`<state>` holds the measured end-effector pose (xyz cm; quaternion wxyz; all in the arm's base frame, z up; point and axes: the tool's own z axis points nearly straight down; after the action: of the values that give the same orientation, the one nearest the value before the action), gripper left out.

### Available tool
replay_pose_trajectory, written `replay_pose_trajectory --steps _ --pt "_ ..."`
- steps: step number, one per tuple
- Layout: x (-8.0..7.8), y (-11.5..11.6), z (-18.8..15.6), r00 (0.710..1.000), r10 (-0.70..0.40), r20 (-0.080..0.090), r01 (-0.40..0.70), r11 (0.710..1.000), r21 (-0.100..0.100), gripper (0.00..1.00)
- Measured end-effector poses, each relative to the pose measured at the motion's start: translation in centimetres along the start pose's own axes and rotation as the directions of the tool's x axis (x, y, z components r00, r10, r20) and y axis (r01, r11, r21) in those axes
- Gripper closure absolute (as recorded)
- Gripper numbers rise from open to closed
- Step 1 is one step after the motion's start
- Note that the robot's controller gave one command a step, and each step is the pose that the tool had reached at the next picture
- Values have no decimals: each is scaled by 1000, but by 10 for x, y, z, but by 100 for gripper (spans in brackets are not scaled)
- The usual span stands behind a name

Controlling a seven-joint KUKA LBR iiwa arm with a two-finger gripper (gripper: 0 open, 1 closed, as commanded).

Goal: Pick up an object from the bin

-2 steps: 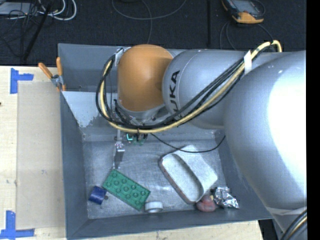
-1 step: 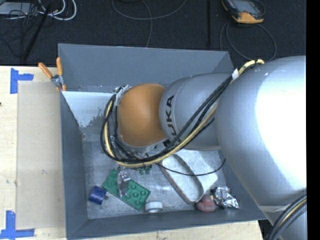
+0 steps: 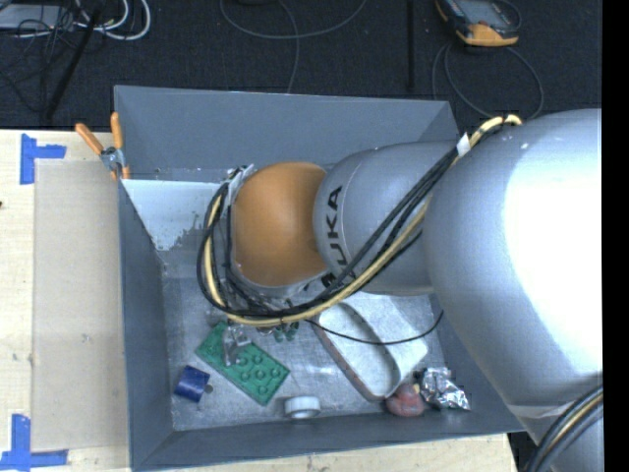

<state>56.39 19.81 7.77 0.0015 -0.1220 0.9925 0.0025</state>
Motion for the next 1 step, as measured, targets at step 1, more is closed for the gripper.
replay_pose_trajectory --steps 1 --pt "-5 6 -121 986 -166 5 166 986 4 100"
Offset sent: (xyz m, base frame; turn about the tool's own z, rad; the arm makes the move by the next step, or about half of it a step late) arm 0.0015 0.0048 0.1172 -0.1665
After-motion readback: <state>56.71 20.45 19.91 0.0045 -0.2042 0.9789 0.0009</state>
